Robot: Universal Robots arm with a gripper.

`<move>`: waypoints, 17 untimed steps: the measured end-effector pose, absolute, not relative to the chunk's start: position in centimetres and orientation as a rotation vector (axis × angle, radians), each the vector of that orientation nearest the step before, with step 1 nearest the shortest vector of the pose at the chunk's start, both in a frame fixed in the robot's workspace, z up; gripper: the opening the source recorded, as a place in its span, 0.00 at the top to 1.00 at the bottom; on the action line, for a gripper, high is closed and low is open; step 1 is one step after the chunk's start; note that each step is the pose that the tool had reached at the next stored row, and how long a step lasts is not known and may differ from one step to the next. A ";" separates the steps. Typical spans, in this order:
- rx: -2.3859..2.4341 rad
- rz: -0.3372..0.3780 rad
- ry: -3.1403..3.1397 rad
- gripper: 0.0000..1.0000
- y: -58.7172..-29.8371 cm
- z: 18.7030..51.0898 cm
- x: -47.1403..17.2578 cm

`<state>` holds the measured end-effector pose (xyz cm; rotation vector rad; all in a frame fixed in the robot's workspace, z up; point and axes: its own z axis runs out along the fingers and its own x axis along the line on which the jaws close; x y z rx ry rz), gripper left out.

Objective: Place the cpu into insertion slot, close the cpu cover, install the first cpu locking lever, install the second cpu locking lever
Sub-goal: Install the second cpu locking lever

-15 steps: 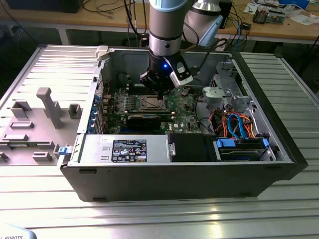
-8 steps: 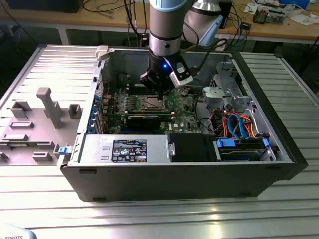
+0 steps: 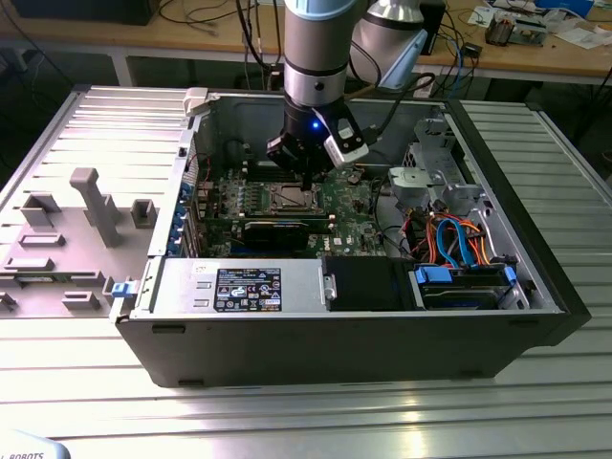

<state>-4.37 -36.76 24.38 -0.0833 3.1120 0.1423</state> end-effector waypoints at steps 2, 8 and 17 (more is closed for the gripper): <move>-0.083 0.142 3.112 0.89 -37.1 24.4 -4.6; -0.083 0.142 3.112 0.89 -38.1 24.4 -4.9; -0.083 0.142 3.112 0.89 -38.1 24.3 -4.9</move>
